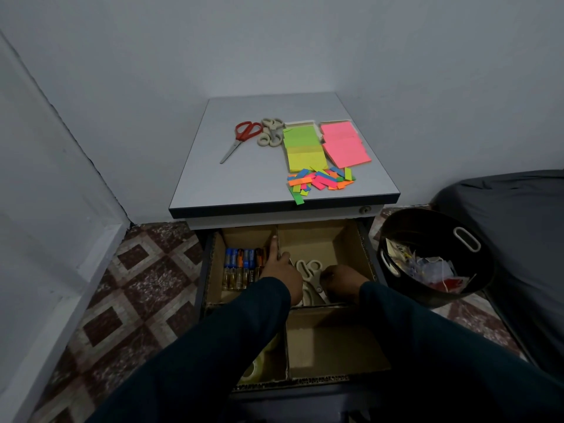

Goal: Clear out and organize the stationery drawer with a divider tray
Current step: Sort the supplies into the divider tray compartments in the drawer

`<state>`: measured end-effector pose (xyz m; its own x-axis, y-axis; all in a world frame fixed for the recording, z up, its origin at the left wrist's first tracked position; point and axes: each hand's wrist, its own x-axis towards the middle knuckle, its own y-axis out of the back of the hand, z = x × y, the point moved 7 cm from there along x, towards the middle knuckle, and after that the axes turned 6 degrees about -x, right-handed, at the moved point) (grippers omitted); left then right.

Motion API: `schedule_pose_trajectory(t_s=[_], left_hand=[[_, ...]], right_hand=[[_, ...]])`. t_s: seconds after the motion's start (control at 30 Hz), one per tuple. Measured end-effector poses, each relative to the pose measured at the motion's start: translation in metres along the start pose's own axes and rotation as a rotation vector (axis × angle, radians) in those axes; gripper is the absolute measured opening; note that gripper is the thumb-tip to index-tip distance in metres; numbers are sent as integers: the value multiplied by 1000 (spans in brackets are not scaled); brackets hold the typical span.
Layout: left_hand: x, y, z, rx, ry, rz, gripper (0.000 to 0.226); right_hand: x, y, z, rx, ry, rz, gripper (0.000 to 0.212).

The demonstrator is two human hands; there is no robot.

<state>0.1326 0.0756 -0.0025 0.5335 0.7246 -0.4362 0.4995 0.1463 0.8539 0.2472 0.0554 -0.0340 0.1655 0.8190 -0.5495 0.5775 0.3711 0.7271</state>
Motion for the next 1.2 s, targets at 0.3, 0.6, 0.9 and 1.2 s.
schedule_pose_trajectory(t_s=[0.3,0.6,0.9,1.2], left_hand=[[-6,8,1,4,-13,-14,35],[-15,18,-5,-283,-22,202,36],[-57,41,-43,-470,37,469,33],[-93,75,-99,-508,116,609,31]], right_hand=[[-2,-4,-3,-23,67,-47,32],[-9,10,-3,9,52,60,29],[-40,44,-41,15,215,166,20],[-69,83,-110,70,390,225,14]])
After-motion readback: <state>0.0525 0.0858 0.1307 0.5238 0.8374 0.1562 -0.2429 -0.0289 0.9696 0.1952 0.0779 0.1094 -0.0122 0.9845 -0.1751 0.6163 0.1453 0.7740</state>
